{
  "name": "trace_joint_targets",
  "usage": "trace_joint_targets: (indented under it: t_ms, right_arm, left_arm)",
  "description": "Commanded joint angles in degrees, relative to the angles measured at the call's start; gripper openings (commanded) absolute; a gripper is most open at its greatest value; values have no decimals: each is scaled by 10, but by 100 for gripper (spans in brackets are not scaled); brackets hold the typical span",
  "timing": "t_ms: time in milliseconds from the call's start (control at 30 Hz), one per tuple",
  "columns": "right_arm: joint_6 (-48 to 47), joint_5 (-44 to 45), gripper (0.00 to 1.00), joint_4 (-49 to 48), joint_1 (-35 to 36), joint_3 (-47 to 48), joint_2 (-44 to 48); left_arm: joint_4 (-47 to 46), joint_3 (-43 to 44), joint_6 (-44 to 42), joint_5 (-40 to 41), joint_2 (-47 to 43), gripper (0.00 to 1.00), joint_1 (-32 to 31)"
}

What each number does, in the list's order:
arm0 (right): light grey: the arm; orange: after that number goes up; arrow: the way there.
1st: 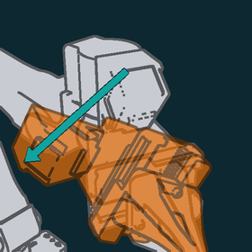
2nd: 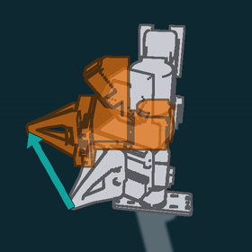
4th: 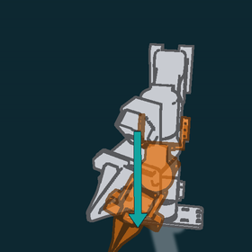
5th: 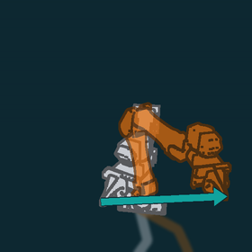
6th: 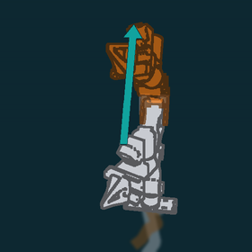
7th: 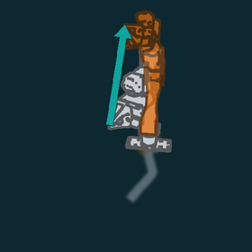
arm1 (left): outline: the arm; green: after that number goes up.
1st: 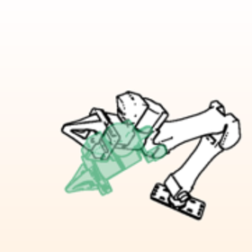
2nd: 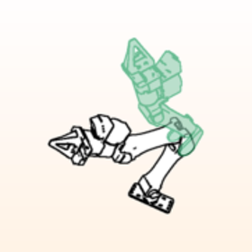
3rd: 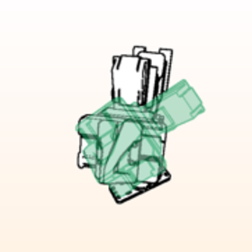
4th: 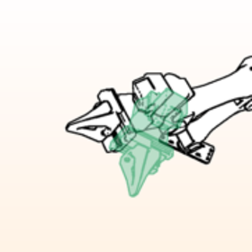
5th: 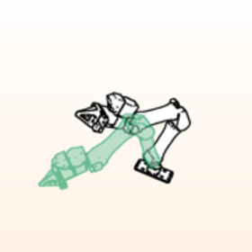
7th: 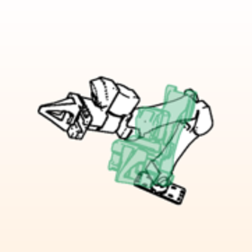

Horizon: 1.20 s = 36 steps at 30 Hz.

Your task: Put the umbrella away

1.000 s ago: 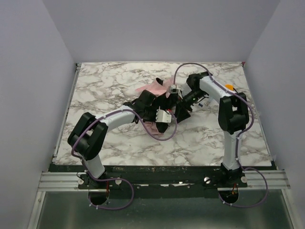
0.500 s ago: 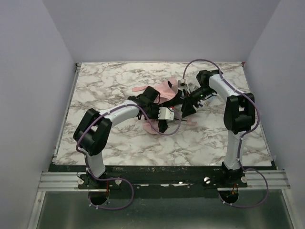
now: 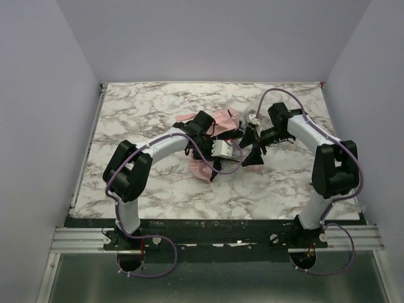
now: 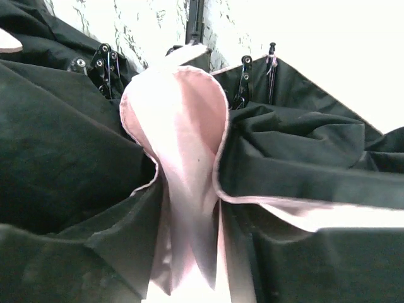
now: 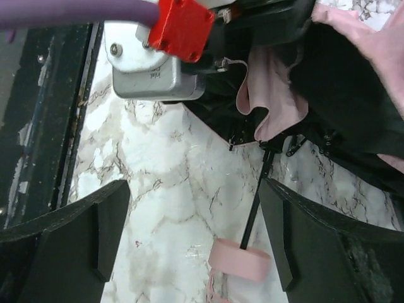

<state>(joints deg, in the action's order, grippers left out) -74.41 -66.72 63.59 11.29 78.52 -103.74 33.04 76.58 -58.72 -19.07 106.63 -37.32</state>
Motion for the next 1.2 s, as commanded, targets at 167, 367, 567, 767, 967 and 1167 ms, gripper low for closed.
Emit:
trace_joint_targets:
  t_ms: [167,367,567,767,967,1167]
  right_arm:
    - [82,4,92,-223,10,-83,69]
    - [33,1,92,-151,10,-62,65]
    - [-14,-10,92,-55,10,-24,80]
    - [185,129,92,-218,95,-42,138]
    - [321,347,98,-401,250,-41,139]
    - [423,542,100,-477,304,38,11]
  left_arm:
    - [-23,10,68,-42,-32,74,-3]
    - [-36,11,99,-51,-83,81,-2]
    - [-44,-7,130,-78,-159,84,1]
    - [-106,-82,241,-71,-265,84,35]
    - [-257,-219,529,-113,-390,85,184]
    - [-277,-277,623,-120,-473,86,253]
